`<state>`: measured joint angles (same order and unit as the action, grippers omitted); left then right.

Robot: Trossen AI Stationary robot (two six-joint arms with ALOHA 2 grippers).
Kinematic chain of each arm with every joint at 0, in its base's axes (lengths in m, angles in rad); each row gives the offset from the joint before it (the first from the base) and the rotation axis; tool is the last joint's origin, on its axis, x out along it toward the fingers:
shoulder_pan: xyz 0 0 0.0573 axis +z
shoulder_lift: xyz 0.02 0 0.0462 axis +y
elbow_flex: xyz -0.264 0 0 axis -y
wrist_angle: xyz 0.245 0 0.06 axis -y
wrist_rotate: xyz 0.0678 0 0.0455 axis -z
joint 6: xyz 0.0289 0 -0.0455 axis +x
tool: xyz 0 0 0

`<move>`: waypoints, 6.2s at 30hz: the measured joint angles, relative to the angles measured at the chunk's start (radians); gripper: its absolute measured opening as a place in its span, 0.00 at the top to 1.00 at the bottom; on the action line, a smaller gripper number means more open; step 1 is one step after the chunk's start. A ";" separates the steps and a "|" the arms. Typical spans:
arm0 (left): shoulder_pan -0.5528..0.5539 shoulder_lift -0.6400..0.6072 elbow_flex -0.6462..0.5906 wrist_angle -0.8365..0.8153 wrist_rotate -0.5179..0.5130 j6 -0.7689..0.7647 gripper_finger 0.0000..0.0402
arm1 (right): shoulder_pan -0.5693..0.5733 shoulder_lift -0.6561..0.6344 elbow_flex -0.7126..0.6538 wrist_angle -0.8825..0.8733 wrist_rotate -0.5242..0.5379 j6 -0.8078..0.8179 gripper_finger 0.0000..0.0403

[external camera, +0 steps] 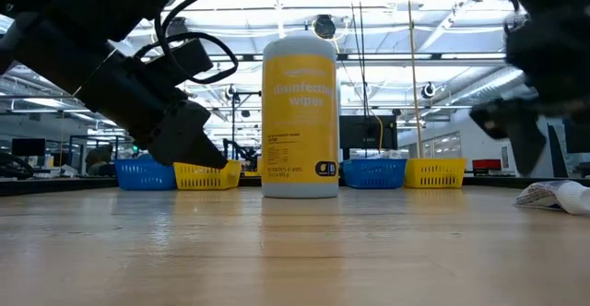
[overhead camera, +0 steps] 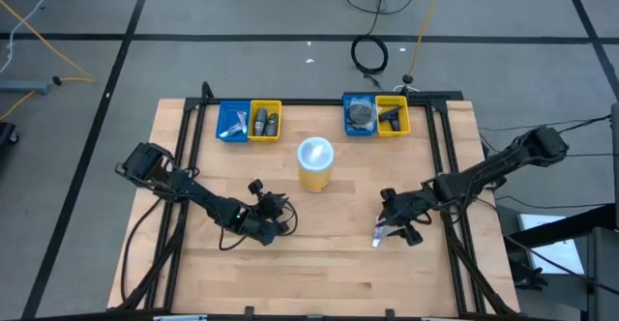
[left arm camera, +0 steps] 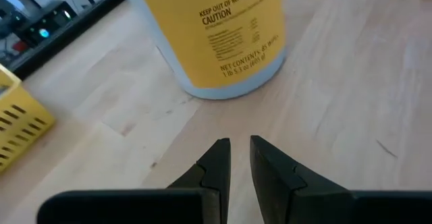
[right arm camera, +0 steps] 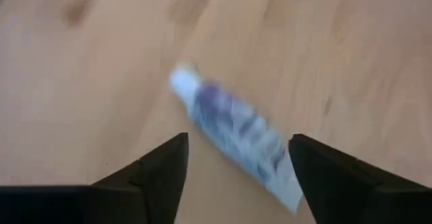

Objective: Pick & Place Travel size toiletries
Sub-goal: Put the toothpaste into the left blue bin, then return to Home Position

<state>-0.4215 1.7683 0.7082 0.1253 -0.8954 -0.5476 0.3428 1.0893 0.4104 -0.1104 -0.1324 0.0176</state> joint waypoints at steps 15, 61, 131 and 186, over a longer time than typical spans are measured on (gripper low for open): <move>0.023 0.000 0.000 0.159 0.008 0.048 0.85 | -0.003 0.007 -0.244 0.449 0.161 -0.301 0.63; 0.102 0.000 0.000 0.546 0.498 0.390 0.84 | 0.154 0.190 -0.160 0.709 0.368 0.099 0.89; 0.082 -0.196 0.119 -0.391 1.131 -0.033 0.94 | 0.087 0.369 0.179 0.828 0.679 -0.689 0.47; 1.292 -0.433 0.116 -0.686 0.741 0.441 0.37 | 0.064 0.101 0.007 0.532 0.675 -0.122 0.51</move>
<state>0.8704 1.3349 0.8238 -0.5603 -0.1549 -0.1062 0.4072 1.1907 0.4179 0.4220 0.5426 -0.1040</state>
